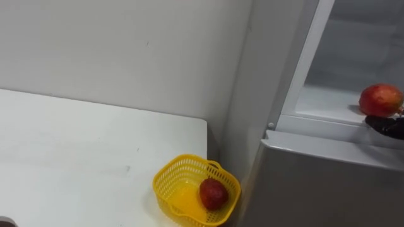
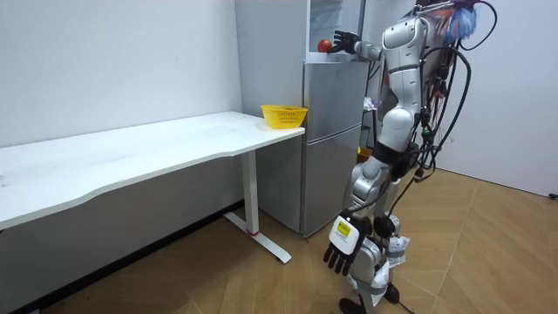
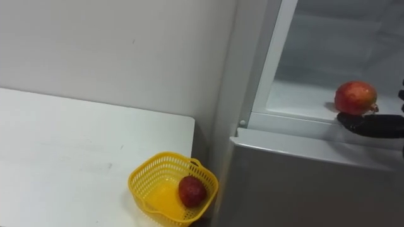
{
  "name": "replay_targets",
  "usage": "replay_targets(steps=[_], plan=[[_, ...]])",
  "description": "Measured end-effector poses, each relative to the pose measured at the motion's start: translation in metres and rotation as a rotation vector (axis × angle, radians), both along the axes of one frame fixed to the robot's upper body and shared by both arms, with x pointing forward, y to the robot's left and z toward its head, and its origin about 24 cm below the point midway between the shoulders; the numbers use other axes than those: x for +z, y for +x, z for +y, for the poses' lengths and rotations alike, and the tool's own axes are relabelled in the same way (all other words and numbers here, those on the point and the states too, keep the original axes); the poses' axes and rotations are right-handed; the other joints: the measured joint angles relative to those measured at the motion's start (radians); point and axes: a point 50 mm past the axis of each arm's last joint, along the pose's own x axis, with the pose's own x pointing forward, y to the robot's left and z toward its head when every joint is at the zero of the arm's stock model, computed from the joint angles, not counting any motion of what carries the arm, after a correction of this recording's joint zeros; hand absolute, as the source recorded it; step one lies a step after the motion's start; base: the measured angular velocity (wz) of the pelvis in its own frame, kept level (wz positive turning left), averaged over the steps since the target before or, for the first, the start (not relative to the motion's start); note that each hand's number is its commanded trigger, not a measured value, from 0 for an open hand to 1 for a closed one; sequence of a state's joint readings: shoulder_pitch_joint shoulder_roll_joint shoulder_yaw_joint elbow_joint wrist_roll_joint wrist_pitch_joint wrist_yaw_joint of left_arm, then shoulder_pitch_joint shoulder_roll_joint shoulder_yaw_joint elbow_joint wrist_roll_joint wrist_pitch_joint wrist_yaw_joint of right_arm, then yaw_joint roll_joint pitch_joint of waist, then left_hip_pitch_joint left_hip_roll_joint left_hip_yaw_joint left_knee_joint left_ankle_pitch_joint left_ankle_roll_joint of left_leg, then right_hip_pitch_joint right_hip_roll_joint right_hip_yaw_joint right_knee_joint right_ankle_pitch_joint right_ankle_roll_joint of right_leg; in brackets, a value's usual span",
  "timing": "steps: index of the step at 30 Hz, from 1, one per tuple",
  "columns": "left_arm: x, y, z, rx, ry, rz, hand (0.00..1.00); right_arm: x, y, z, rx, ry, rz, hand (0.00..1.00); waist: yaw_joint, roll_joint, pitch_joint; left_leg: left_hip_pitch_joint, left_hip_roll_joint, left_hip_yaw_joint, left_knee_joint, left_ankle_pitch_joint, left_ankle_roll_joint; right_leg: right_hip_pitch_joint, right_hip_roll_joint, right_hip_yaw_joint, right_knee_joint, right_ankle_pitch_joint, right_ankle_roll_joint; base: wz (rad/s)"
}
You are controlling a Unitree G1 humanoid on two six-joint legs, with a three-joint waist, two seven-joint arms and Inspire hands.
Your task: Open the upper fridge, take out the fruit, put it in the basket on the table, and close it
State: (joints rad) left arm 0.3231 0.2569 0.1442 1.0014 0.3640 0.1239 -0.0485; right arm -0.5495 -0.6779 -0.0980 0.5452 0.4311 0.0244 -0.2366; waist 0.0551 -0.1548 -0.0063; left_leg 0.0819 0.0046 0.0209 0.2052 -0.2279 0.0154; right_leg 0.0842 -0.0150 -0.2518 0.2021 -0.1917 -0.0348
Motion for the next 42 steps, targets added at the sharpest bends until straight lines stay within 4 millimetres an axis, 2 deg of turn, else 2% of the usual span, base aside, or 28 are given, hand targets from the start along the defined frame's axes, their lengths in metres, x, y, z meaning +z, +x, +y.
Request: replay_targets(steps=[42], plan=[[0.0013,0.0002,0.0026,0.002,0.042,0.003,0.0,-0.002,0.0068,0.0026,-0.006,0.053,0.02,0.0,0.002,-0.013,-0.002,-0.003,-0.001,-0.011,0.0,0.0,0.0,0.003,-0.002,-0.011,0.0,0.0,0.0,0.0]])
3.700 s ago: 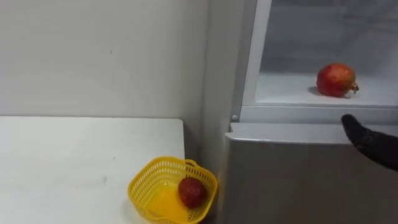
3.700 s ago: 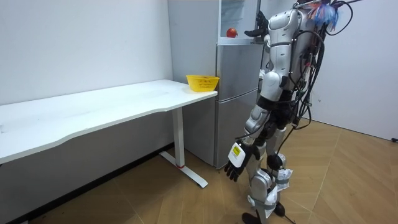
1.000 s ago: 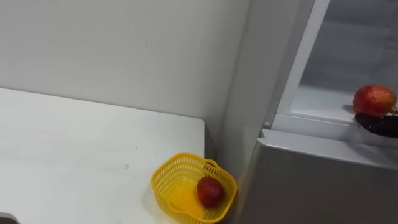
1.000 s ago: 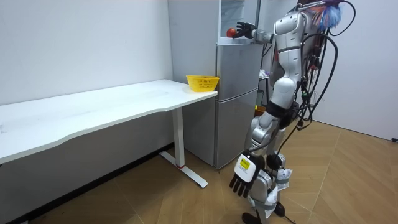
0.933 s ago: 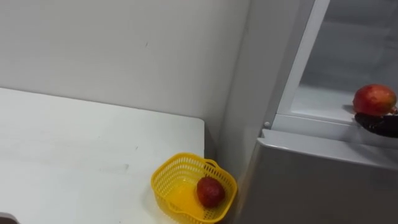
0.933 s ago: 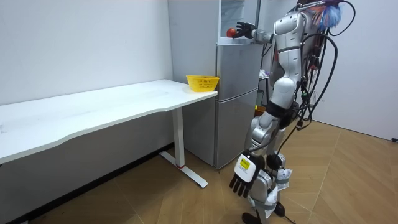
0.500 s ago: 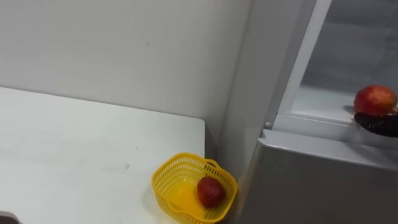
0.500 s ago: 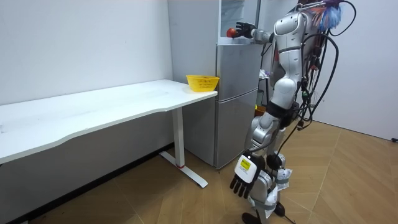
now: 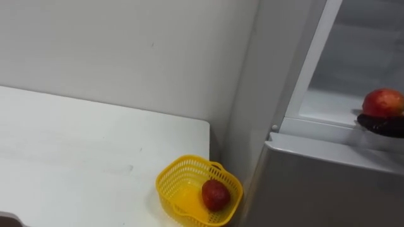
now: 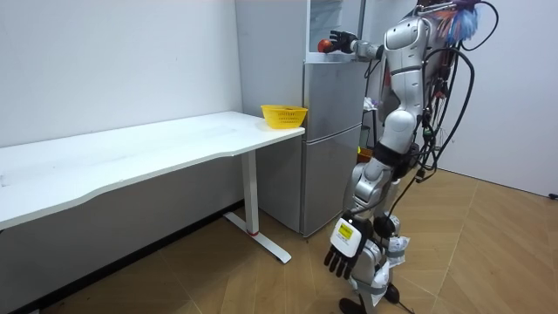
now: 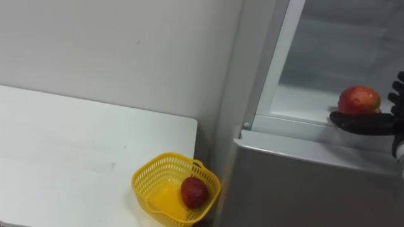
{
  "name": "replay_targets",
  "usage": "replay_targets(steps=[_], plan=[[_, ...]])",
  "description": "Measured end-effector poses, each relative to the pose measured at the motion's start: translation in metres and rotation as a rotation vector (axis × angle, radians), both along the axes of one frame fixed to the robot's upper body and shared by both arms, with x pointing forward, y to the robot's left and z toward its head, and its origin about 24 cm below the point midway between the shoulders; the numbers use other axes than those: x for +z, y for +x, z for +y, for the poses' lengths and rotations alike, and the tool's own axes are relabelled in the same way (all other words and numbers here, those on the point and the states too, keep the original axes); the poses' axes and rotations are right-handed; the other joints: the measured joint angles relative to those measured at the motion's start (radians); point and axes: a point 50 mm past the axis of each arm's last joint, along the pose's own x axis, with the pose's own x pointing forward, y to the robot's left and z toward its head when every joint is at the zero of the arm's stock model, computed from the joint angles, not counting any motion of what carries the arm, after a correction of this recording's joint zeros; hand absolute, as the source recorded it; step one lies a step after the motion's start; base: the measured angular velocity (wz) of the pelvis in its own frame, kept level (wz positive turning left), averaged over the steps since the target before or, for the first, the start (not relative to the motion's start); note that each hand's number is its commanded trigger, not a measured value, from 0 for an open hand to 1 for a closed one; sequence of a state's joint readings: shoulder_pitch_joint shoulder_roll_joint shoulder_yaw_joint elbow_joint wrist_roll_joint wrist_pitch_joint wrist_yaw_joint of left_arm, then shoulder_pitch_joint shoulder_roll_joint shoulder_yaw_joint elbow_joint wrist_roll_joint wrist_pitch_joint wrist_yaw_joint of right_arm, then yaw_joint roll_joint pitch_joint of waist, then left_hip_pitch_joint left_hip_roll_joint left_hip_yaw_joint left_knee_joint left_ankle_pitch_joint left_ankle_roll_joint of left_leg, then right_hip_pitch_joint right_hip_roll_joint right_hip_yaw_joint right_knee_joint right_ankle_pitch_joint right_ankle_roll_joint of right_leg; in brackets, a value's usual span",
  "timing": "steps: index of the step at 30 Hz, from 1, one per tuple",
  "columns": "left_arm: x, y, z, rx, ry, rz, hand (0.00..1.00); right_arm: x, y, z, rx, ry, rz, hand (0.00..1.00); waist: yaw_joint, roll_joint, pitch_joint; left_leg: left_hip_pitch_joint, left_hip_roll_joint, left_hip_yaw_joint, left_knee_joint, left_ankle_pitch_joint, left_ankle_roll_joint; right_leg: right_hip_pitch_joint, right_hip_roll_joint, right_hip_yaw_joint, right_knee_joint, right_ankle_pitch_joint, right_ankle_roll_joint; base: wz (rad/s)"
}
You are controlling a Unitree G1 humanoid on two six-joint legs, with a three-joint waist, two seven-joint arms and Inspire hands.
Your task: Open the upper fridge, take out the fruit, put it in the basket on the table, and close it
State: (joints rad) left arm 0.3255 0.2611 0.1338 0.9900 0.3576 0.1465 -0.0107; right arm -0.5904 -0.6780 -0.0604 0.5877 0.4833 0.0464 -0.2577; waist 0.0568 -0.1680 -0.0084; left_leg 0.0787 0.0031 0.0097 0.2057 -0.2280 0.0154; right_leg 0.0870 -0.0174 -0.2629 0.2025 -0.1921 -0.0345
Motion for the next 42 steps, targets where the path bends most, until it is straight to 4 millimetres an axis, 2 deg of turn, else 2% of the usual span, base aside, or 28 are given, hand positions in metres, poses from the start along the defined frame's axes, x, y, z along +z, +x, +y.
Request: replay_targets(steps=[11,21,28,33,42], plan=[[0.001,0.001,0.001,-0.007,0.015,-0.006,0.0,-0.002,0.0,-0.001,0.007,0.0,0.009,0.0,0.002,0.009,0.0042,0.0,0.0,-0.001,-0.001,0.0,0.0,0.001,0.001,-0.002,0.0,0.0,0.0,0.0],[0.002,-0.002,0.002,-0.004,0.037,-0.003,0.0,-0.004,0.0,-0.002,0.011,-0.002,0.024,0.0,0.0,0.009,-0.0013,-0.001,-0.001,-0.007,0.0,0.0,0.0,0.005,0.001,-0.013,-0.002,0.0,0.0,0.02],[0.002,-0.007,0.002,0.006,0.03,0.019,0.0,-0.005,0.002,-0.012,0.033,0.007,0.066,0.0,0.004,0.009,-0.0018,0.002,-0.001,-0.014,0.001,0.001,-0.001,0.011,0.001,-0.015,-0.006,0.0,0.0,0.01],[0.002,-0.01,0.001,0.01,0.025,0.033,0.0,-0.004,0.008,-0.013,0.049,0.011,0.106,0.0,0.002,0.002,-0.0072,0.005,0.0,-0.016,0.0,0.001,-0.002,0.018,0.004,-0.015,-0.015,0.001,-0.002,0.0],[0.002,-0.01,0.001,0.009,0.011,0.035,0.0,-0.007,0.009,-0.015,0.089,0.026,0.132,0.0,0.001,-0.002,-0.0055,0.007,0.0,-0.016,0.0,0.001,-0.002,0.019,0.003,-0.016,-0.014,0.002,-0.003,0.0]])
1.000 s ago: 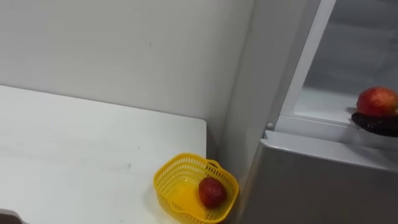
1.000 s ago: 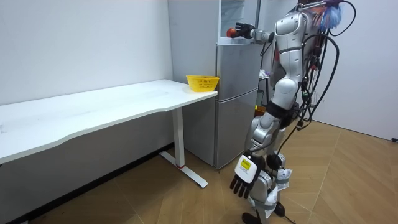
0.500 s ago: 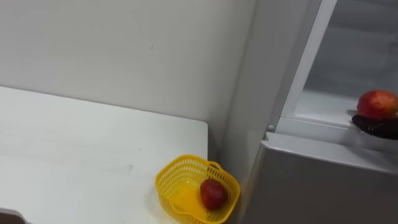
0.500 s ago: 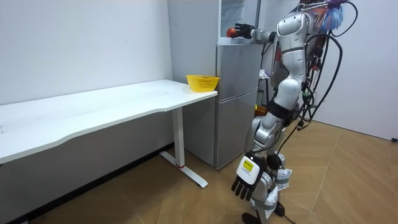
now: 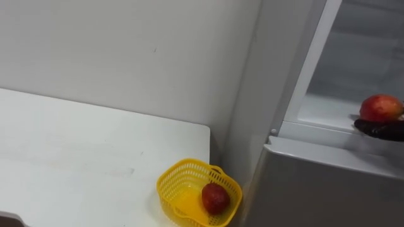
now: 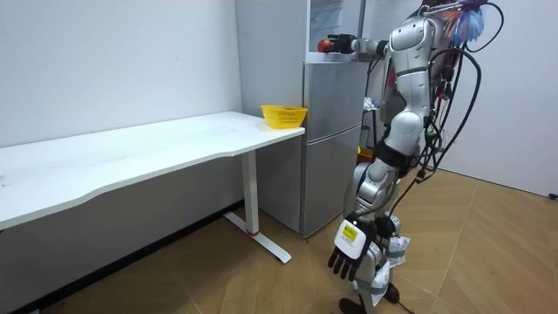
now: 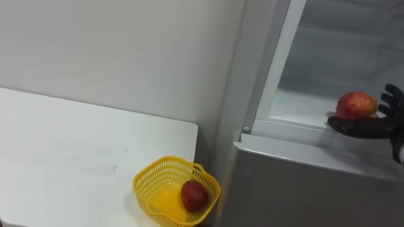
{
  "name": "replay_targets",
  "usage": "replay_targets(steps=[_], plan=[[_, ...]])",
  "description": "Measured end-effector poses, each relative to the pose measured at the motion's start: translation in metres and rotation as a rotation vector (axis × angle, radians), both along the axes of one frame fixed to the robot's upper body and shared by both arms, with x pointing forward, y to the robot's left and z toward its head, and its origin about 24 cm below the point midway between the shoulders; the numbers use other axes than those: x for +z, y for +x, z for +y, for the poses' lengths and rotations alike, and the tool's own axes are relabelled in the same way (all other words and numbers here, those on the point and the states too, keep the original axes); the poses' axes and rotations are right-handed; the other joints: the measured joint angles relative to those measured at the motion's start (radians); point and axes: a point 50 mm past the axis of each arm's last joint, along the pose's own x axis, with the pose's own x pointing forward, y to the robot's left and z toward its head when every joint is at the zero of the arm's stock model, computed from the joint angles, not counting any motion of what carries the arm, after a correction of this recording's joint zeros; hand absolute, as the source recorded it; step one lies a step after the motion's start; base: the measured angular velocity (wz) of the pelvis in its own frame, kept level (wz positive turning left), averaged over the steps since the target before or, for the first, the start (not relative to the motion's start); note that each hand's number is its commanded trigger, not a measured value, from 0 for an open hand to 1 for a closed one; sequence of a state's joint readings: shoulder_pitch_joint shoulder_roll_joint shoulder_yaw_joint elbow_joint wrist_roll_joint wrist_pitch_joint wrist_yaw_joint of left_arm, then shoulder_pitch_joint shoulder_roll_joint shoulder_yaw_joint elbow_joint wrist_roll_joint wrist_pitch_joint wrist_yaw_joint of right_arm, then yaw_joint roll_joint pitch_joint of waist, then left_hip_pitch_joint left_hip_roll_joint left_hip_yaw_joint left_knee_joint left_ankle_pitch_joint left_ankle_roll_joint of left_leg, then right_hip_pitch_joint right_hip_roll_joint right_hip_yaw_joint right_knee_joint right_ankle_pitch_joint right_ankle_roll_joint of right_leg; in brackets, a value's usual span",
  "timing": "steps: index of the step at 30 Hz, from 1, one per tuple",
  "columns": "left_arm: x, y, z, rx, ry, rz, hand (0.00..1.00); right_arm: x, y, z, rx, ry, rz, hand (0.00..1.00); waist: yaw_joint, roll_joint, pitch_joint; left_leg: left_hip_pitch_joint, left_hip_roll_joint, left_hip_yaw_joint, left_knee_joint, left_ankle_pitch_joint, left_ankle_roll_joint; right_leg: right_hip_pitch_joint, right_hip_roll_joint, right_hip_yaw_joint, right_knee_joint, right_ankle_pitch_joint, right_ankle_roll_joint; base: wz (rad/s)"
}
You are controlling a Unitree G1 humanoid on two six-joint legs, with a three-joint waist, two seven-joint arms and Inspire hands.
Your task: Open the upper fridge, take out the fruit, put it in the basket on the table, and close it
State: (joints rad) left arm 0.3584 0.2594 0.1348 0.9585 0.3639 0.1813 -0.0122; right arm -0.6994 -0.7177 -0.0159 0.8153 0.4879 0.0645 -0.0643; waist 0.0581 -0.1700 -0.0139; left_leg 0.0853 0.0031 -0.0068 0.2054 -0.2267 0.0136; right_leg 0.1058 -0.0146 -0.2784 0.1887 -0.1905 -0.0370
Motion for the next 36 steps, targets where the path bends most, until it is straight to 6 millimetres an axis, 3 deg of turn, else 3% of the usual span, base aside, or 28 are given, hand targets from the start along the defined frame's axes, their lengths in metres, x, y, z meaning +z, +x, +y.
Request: replay_targets(steps=[9,16,17,18,19,20,31,36], plan=[[0.0,0.004,0.0,-0.004,-0.019,-0.004,0.0,0.0,0.0,0.001,0.039,0.007,0.001,0.0,-0.006,-0.001,0.0012,-0.003,-0.001,-0.002,0.001,0.0,0.0,-0.001,0.0,-0.001,-0.005,0.0,0.0,0.0],[0.002,0.01,0.006,-0.014,-0.02,-0.013,0.0,0.002,0.002,0.003,0.063,0.004,0.001,0.01,-0.006,-0.014,0.0081,-0.004,-0.002,-0.001,0.001,0.001,-0.002,-0.001,0.002,-0.003,-0.006,0.0,-0.001,0.0],[0.002,0.011,0.007,-0.017,-0.019,-0.016,0.0,0.002,0.002,0.003,0.065,0.003,0.001,0.15,-0.007,-0.015,0.0086,-0.004,-0.002,-0.001,0.001,0.001,-0.002,-0.001,0.003,-0.003,-0.006,0.0,-0.001,0.0],[0.003,0.012,0.008,-0.019,-0.017,-0.019,0.0,0.002,0.002,0.003,0.065,0.002,-0.001,0.67,-0.007,-0.015,0.0088,-0.005,-0.002,-0.001,0.001,0.001,-0.002,-0.001,0.003,-0.003,-0.007,0.0,-0.001,0.0],[0.003,0.013,0.008,-0.02,-0.016,-0.02,0.0,0.002,0.002,0.003,0.065,0.002,-0.001,0.89,-0.007,-0.015,0.0089,-0.005,-0.002,-0.001,0.001,0.001,-0.002,-0.001,0.003,-0.003,-0.007,0.0,-0.001,0.0],[0.003,0.014,0.009,-0.023,-0.016,-0.024,0.0,0.002,0.002,0.003,0.065,0.002,-0.001,1.0,-0.007,-0.014,0.009,-0.005,-0.002,-0.001,0.001,0.001,-0.002,-0.001,0.003,-0.003,-0.007,0.001,-0.001,0.0],[0.002,0.018,0.009,-0.027,-0.015,-0.037,0.0,0.005,0.003,0.004,0.062,-0.014,-0.018,1.0,0.004,-0.006,0.0096,-0.004,0.001,-0.005,0.0,0.001,-0.002,-0.001,0.002,-0.009,-0.004,0.001,-0.002,0.01],[0.003,0.019,0.009,-0.028,-0.012,-0.041,0.0,0.013,0.006,0.006,0.066,-0.048,-0.033,1.0,0.006,0.002,0.0152,-0.004,0.003,-0.004,-0.002,0.002,-0.004,-0.001,0.002,-0.018,-0.004,0.001,-0.002,0.01]])
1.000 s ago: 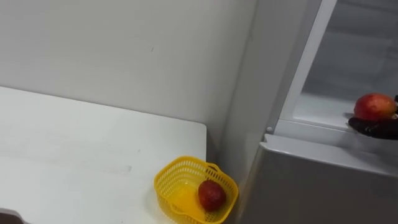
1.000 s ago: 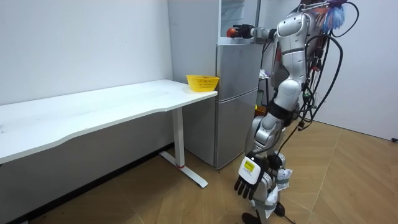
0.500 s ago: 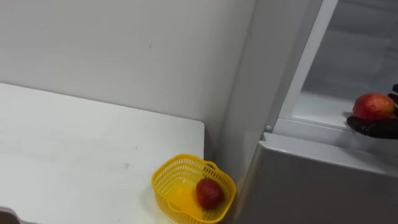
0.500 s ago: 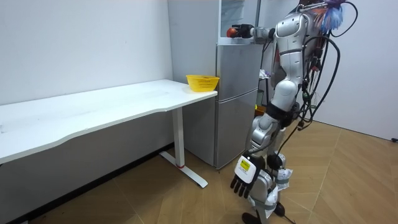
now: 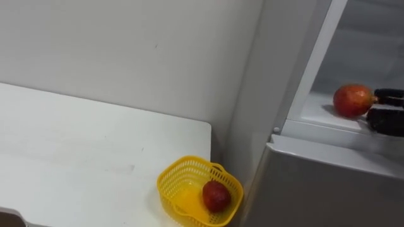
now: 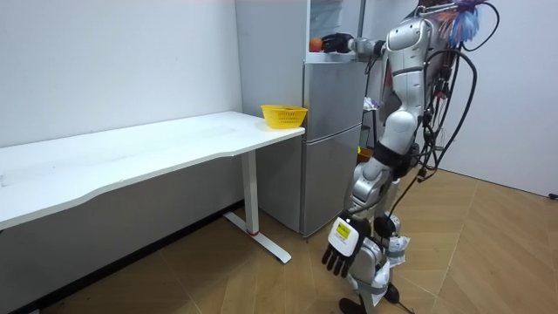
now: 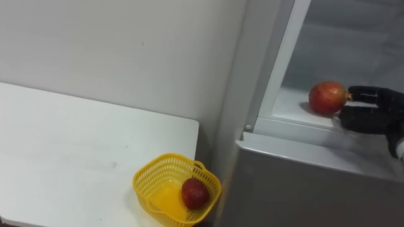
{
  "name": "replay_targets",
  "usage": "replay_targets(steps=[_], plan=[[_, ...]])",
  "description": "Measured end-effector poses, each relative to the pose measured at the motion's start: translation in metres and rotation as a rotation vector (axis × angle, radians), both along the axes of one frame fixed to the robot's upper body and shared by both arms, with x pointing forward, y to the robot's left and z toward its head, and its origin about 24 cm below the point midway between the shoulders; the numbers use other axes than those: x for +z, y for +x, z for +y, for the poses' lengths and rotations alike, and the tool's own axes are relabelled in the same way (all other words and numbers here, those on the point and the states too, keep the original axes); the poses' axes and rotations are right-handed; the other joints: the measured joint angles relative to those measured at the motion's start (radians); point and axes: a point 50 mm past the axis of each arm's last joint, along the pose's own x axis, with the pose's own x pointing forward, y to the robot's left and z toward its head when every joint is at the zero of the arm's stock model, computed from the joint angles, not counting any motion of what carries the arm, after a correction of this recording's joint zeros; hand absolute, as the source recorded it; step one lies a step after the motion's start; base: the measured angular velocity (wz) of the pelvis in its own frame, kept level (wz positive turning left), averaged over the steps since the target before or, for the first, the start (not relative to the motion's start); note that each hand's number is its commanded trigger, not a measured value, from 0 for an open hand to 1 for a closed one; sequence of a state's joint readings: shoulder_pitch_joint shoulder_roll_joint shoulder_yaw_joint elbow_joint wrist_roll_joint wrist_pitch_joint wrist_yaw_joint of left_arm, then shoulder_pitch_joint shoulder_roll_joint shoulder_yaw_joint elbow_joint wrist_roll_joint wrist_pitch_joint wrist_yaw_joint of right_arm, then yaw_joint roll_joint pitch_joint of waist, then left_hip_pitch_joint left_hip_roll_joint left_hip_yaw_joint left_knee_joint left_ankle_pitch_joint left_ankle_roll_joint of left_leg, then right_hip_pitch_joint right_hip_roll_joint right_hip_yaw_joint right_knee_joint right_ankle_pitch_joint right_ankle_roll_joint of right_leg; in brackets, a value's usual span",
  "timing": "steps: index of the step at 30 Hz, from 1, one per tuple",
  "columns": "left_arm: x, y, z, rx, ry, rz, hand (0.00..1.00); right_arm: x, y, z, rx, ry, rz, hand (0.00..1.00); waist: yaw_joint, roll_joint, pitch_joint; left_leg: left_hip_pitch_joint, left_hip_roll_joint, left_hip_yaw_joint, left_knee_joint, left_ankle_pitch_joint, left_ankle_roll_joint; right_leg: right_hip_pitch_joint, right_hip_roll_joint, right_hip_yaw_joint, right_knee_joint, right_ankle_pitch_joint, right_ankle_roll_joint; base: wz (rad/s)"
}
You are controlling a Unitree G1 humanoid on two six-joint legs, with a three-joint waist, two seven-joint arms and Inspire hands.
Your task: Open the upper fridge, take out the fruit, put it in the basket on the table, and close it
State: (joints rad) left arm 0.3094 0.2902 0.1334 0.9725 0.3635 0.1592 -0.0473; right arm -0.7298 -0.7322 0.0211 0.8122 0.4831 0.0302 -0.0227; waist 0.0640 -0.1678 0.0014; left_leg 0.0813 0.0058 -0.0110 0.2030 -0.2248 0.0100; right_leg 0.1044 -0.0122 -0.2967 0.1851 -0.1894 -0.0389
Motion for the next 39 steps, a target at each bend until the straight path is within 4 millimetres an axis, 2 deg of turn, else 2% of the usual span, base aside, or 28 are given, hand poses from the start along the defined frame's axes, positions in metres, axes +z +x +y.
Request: replay_targets(steps=[11,12,13,14,26,31,34,39], plan=[[-0.0002,0.003,-0.0003,-0.004,-0.002,-0.01,0.0,0.0042,-0.0001,-0.0007,0.023,-0.013,-0.007,1.0,0.022,0.002,-0.0021,0.0,0.0,-0.004,0.001,0.001,-0.001,-0.004,0.0,-0.008,-0.001,0.0,0.0,0.01],[-0.0002,0.003,-0.0003,-0.004,-0.002,-0.01,0.0,0.0039,0.0,-0.0004,0.025,-0.014,-0.005,0.77,0.023,0.002,-0.002,0.0,0.002,-0.002,0.001,0.001,-0.001,-0.003,0.0,-0.008,-0.001,0.0,0.0,0.0],[-0.0002,0.003,-0.0003,-0.004,-0.002,-0.01,0.0,0.0036,0.0002,-0.0001,0.026,-0.016,-0.003,0.09,0.023,0.002,-0.0022,0.0,0.003,0.0,0.001,0.001,-0.001,-0.003,0.0,-0.007,-0.001,0.0,0.0,0.0],[-0.0002,0.0031,-0.0003,-0.004,-0.002,-0.01,0.0,0.0029,0.0005,0.0007,0.029,-0.02,0.001,0.0,0.023,0.003,-0.0024,0.0,0.003,0.001,0.0,0.001,-0.001,-0.002,0.0,-0.008,-0.001,0.0,0.0,0.0],[-0.0003,0.0022,-0.0004,-0.004,-0.003,-0.008,0.0,0.0004,0.0016,0.0034,0.048,-0.039,0.022,0.0,0.006,-0.001,-0.0076,-0.001,-0.001,-0.007,0.002,0.001,-0.001,0.007,-0.002,-0.014,0.0,0.0,0.0,0.01],[-0.0003,0.0013,-0.0004,-0.003,-0.005,-0.005,0.0,0.0002,0.0019,0.0042,0.066,-0.047,0.029,0.0,-0.004,0.0,-0.0071,-0.001,-0.001,-0.008,0.003,0.001,-0.002,0.008,-0.001,-0.015,0.0,0.0,0.0,0.01],[-0.0004,0.002,-0.0004,-0.003,-0.005,-0.007,0.0,0.0002,0.002,0.0043,0.068,-0.05,0.031,0.0,-0.004,-0.004,-0.0113,-0.001,-0.002,-0.01,0.003,0.001,-0.002,0.008,-0.002,-0.016,0.0,0.0,0.0,0.0],[-0.0004,0.0022,-0.0005,-0.004,-0.005,-0.007,0.0,0.0001,0.002,0.0044,0.068,-0.05,0.031,0.0,-0.006,-0.005,-0.0129,0.0,-0.001,-0.016,0.003,0.001,-0.001,0.009,-0.003,-0.019,0.0,0.0,0.0,0.0]])
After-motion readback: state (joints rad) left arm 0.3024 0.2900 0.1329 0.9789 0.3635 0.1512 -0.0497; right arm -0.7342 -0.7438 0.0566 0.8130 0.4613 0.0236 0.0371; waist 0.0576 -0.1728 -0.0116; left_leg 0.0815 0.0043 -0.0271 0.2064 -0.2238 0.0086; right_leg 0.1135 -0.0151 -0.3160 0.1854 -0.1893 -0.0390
